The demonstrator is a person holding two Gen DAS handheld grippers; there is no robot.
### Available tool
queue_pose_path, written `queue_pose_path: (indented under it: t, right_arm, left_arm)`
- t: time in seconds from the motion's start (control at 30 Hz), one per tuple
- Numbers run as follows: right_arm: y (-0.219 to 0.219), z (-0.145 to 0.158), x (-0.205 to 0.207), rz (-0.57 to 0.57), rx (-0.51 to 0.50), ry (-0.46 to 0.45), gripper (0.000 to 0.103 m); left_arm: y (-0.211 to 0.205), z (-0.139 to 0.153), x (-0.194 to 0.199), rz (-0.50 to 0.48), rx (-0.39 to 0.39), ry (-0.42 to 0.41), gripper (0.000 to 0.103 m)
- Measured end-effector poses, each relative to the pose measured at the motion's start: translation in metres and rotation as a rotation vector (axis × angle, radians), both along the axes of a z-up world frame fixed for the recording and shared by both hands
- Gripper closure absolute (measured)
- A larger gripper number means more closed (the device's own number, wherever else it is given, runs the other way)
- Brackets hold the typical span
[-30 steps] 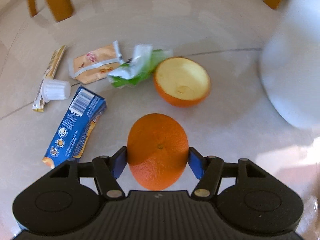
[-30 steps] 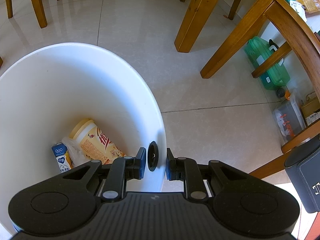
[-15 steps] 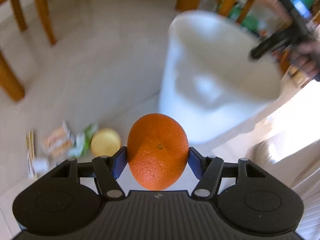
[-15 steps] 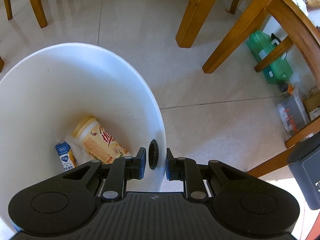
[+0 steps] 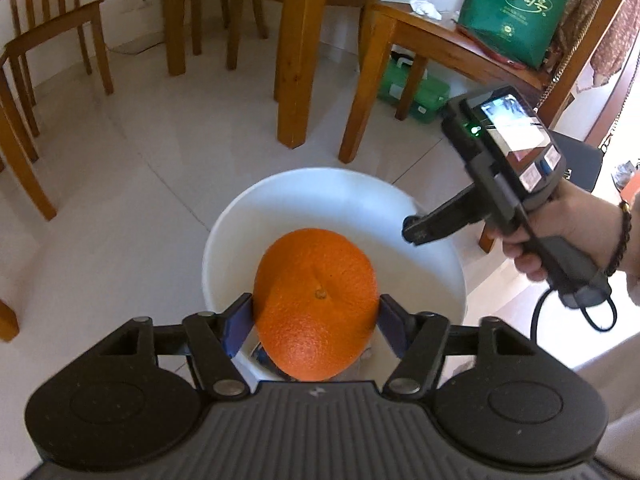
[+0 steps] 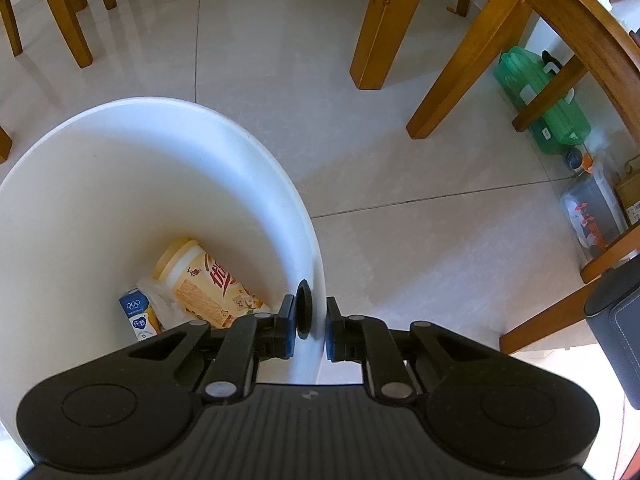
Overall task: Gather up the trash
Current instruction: 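Carry the orange over the bin and open the left gripper, then lower the left gripper onto the orange half and close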
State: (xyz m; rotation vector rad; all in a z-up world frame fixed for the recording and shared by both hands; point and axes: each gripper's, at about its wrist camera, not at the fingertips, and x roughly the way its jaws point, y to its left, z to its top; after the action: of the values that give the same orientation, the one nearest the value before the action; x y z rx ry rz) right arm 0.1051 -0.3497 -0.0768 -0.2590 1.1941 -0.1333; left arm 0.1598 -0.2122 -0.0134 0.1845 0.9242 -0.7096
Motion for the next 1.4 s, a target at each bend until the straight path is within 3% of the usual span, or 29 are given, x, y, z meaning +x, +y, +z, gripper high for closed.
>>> queue_pose_path:
  t: [0.03,0.1,0.53,0.73,0.87,1.17,1.4]
  right_arm:
    - [0.000,0.000,0.000,0.001,-0.001,-0.001,0.087]
    - [0.001,0.000,0.000,0.006,-0.006,-0.001,0.086]
    - [0.002,-0.001,0.000,0.019,-0.019,-0.003,0.086]
    - [0.004,0.000,0.000,0.022,-0.026,-0.004,0.085]
    - [0.004,0.000,0.000,0.030,-0.030,-0.007,0.085]
    - [0.004,-0.001,-0.002,0.036,-0.038,-0.013,0.085]
    - [0.004,0.000,0.000,0.024,-0.033,-0.012,0.085]
  left_arm:
    - [-0.005,0.001,0.001,-0.002,-0.003,-0.003,0.016]
    - [-0.007,0.000,-0.001,0.012,-0.007,-0.016,0.009]
    - [0.053,-0.007,0.003,0.157,0.033,0.010,0.009]
    - [0.092,-0.026,0.001,0.259,0.047,0.032,0.008]
    - [0.113,-0.051,-0.005,0.321,-0.011,0.077,0.008]
    - [0.125,-0.139,-0.021,0.389,0.101,0.058,0.008]
    - [0.133,-0.215,-0.014,0.511,0.117,0.114,0.008]
